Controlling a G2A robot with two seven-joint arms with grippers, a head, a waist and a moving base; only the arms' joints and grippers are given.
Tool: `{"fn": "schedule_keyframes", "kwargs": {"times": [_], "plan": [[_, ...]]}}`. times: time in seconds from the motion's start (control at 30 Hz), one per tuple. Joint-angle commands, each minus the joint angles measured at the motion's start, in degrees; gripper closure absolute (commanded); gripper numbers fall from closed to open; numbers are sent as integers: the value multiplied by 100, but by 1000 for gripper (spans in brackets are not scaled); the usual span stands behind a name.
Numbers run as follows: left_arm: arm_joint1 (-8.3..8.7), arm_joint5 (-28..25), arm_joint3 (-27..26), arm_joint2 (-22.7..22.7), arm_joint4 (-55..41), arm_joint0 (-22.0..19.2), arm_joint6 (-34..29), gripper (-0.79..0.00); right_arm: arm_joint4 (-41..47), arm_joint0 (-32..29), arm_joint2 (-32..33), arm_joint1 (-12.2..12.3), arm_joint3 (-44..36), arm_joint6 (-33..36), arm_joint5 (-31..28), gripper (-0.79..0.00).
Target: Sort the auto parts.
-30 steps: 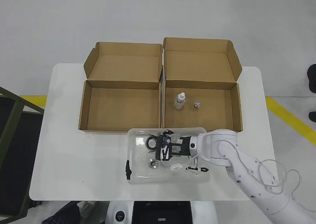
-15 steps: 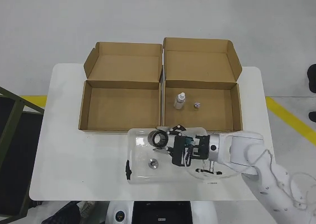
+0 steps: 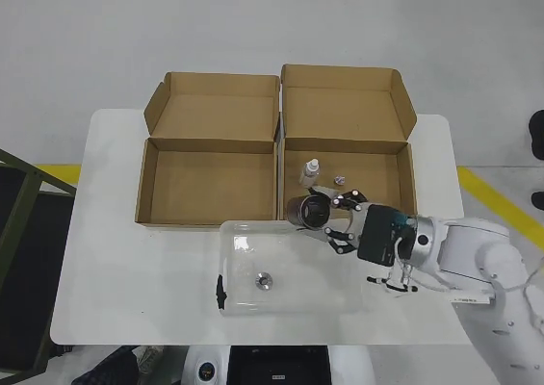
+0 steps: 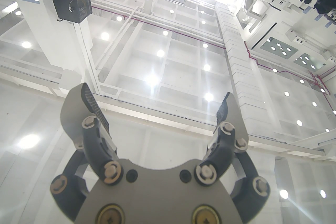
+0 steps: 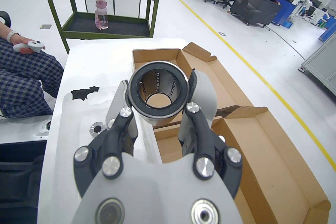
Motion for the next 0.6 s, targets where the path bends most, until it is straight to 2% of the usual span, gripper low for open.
{"fn": "schedule_keyframes", "kwargs": {"times": [0.0, 0.27, 0.57], "plan": [[0, 0, 0, 0, 0, 0, 0, -785, 95, -43, 118, 12, -31, -49, 15, 0], [0, 0, 0, 0, 0, 0, 0, -785, 427, -120, 437, 47, 49, -175, 44, 0], [0, 0, 0, 0, 0, 0, 0, -785, 698, -52, 495, 65, 224, -199, -1, 0]]}}
